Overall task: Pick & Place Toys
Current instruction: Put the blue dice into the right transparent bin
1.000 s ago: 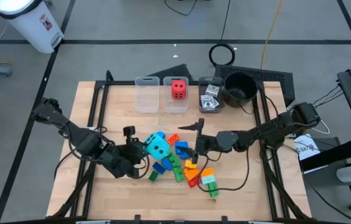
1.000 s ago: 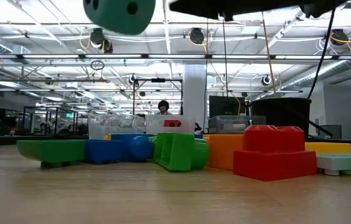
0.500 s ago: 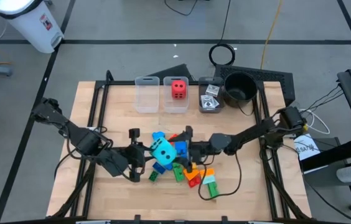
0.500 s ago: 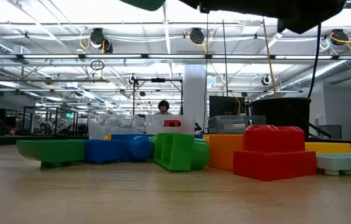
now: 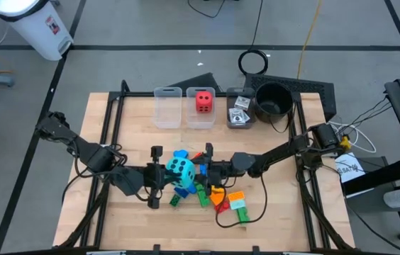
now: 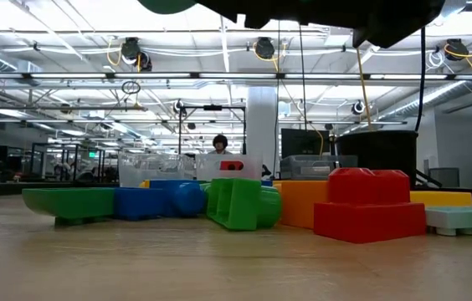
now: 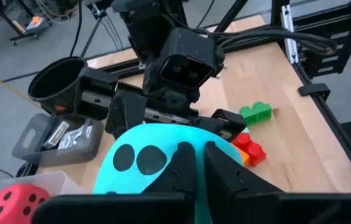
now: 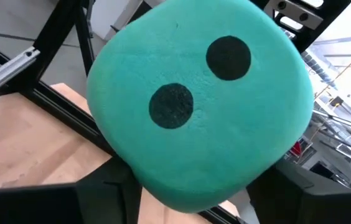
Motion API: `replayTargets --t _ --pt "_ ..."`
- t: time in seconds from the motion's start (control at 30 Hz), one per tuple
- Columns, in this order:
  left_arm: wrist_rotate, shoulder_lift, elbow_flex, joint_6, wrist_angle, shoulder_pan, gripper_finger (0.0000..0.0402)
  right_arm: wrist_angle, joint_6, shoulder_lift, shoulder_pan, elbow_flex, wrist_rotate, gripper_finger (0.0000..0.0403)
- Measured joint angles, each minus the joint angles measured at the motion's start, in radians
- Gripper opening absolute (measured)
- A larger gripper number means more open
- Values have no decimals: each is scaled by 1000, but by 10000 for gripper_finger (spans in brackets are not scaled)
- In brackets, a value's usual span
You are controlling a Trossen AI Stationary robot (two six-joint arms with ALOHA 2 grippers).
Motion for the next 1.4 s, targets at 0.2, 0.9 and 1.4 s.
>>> replayTargets --t 0.2,0.9,1.4 --pt "6 1 -1 7 -3 0 10 -9 -1 -2 2 0 -7 200" --pt "-166 1 -20 -119 -208 -1 3 -115 -82 -62 88 -3 257 246" --pt "-130 32 -76 -54 -114 77 2 -185 -2 -106 77 6 313 121"
